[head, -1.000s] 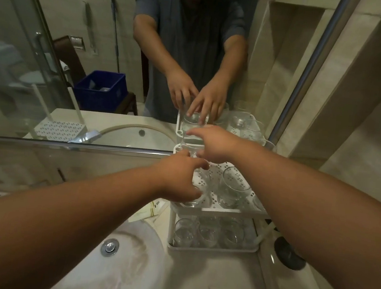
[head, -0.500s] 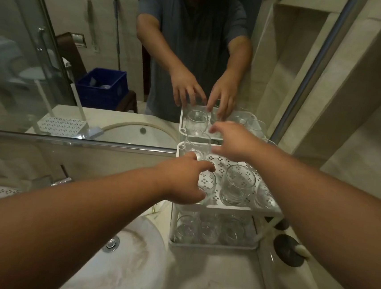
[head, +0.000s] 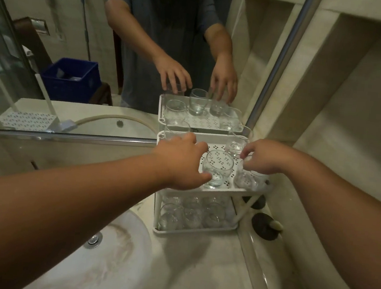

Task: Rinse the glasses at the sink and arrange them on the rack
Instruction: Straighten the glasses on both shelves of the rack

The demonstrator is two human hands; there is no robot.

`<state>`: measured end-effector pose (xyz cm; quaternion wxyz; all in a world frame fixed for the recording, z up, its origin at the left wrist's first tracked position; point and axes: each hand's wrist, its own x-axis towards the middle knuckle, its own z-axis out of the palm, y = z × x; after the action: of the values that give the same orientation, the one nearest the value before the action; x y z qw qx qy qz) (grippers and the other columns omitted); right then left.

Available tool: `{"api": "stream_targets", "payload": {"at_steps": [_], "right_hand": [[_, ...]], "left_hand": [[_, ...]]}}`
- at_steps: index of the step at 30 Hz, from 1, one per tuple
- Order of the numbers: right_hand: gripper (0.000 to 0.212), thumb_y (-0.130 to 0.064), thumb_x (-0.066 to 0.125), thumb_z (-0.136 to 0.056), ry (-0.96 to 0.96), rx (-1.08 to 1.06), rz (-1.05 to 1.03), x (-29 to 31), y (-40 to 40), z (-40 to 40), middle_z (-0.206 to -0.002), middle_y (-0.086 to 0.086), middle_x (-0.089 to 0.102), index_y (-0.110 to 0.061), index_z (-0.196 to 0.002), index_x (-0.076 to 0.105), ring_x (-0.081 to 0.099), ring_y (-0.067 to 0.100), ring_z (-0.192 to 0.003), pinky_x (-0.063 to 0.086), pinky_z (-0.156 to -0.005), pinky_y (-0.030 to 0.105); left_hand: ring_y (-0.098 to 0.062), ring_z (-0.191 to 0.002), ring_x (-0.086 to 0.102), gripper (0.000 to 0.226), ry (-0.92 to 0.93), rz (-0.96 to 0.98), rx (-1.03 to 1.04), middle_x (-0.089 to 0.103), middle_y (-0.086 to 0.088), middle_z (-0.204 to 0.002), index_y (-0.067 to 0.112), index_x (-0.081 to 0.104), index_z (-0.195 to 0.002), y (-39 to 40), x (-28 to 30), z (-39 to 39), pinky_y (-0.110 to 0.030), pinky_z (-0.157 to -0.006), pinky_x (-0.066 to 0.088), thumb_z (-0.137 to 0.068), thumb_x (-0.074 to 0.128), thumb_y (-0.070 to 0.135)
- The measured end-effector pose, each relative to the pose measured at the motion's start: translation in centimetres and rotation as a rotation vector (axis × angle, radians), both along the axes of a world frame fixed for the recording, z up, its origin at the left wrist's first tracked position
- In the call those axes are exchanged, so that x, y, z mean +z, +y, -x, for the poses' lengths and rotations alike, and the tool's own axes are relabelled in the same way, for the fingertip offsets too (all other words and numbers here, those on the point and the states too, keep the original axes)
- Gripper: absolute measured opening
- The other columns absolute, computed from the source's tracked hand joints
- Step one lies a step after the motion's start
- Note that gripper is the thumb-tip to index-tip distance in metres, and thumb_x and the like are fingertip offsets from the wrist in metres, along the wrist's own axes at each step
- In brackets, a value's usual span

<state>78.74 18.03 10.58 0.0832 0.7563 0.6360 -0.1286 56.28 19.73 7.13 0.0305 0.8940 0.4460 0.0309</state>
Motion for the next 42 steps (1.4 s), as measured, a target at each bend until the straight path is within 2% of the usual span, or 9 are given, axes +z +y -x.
{"api": "stream_targets", "payload": {"at_steps": [5, 9, 12, 15, 19, 27, 31, 35, 42], "right_hand": [[0.045, -0.029, 0.064, -0.085, -0.029, -0.010, 0.025, 0.0, -0.6, -0.2, -0.128, -0.002, 0.058, -0.034, -0.130, 0.058, 0.056, 0.018, -0.103, 0.044, -0.072, 0.026], [0.074, -0.020, 0.066, -0.082, 0.005, 0.068, -0.060, -0.1, -0.6, 0.7, -0.151, -0.002, 0.041, -0.037, -0.147, 0.036, 0.050, 0.020, -0.124, 0.044, -0.084, 0.027], [0.089, -0.020, 0.072, -0.078, 0.045, 0.224, -0.093, -0.3, -0.5, 2.0, -0.156, -0.006, 0.032, -0.041, -0.150, 0.025, 0.040, 0.018, -0.136, 0.043, -0.099, 0.031], [0.092, -0.034, 0.081, -0.077, 0.092, 0.308, -0.107, -1.0, -0.2, 3.2, -0.157, -0.010, 0.031, -0.042, -0.150, 0.024, 0.032, 0.015, -0.142, 0.034, -0.112, 0.036], [0.084, -0.037, 0.080, -0.079, 0.158, 0.313, -0.171, -2.4, 0.5, 4.1, -0.151, -0.009, 0.041, -0.039, -0.148, 0.032, 0.041, 0.015, -0.135, 0.040, -0.106, 0.034], [0.063, -0.035, 0.073, -0.081, 0.146, 0.306, -0.184, -3.4, 0.9, 4.0, -0.141, -0.009, 0.048, -0.039, -0.138, 0.047, 0.047, 0.013, -0.122, 0.037, -0.089, 0.024], [0.064, -0.032, 0.073, -0.081, 0.150, 0.279, -0.178, -3.6, 0.9, 4.2, -0.140, -0.008, 0.046, -0.040, -0.138, 0.046, 0.048, 0.014, -0.122, 0.041, -0.092, 0.027], [0.065, -0.030, 0.074, -0.082, 0.138, 0.278, -0.169, -3.5, 1.0, 4.3, -0.139, -0.007, 0.046, -0.039, -0.140, 0.046, 0.047, 0.015, -0.121, 0.036, -0.086, 0.024], [0.062, -0.030, 0.072, -0.087, 0.160, 0.267, -0.175, -3.5, 1.3, 4.1, -0.143, -0.006, 0.046, -0.038, -0.142, 0.044, 0.048, 0.016, -0.122, 0.038, -0.089, 0.025]], "left_hand": [[-0.027, -0.131, 0.045, 0.061, -0.136, -0.052, 0.045, 0.043, 0.000, -0.149, 0.033, 0.041, -0.144, 2.1, 0.1, 0.0, -0.054, -0.101, 0.044, -0.093, 0.036, 0.066], [-0.024, -0.134, 0.045, 0.049, -0.305, 0.029, 0.149, 0.042, -0.001, -0.151, 0.030, 0.048, -0.143, 5.9, -0.1, 1.6, -0.045, -0.105, 0.043, -0.095, 0.051, 0.044], [-0.023, -0.133, 0.047, 0.051, -0.293, 0.089, 0.215, 0.043, -0.002, -0.151, 0.030, 0.050, -0.143, 8.2, -0.6, 2.6, -0.038, -0.105, 0.042, -0.093, 0.062, 0.032], [-0.024, -0.129, 0.051, 0.054, -0.185, 0.077, 0.199, 0.050, -0.002, -0.148, 0.032, 0.052, -0.141, 9.1, -1.0, 2.9, -0.039, -0.102, 0.045, -0.090, 0.069, 0.035], [-0.023, -0.119, 0.057, 0.048, -0.104, 0.011, 0.191, 0.061, 0.001, -0.136, 0.033, 0.062, -0.131, 9.3, -1.3, 2.2, -0.039, -0.094, 0.052, -0.086, 0.071, 0.046], [-0.028, -0.110, 0.058, 0.023, -0.074, -0.081, 0.161, 0.057, -0.007, -0.128, 0.023, 0.073, -0.109, 9.0, -2.0, 1.3, -0.041, -0.088, 0.053, -0.094, 0.063, 0.037], [-0.024, -0.098, 0.060, 0.024, -0.003, -0.148, 0.168, 0.056, -0.003, -0.123, 0.025, 0.071, -0.110, 9.2, -1.8, 1.8, -0.040, -0.077, 0.055, -0.095, 0.060, 0.040], [-0.020, -0.093, 0.061, 0.027, 0.077, -0.241, 0.140, 0.055, -0.001, -0.124, 0.027, 0.069, -0.108, 9.3, -2.1, 2.5, -0.037, -0.068, 0.055, -0.095, 0.056, 0.047], [-0.021, -0.094, 0.063, 0.022, 0.024, -0.251, 0.107, 0.055, 0.001, -0.128, 0.029, 0.068, -0.105, 9.7, -3.0, 3.1, -0.037, -0.067, 0.057, -0.093, 0.058, 0.045]]}}
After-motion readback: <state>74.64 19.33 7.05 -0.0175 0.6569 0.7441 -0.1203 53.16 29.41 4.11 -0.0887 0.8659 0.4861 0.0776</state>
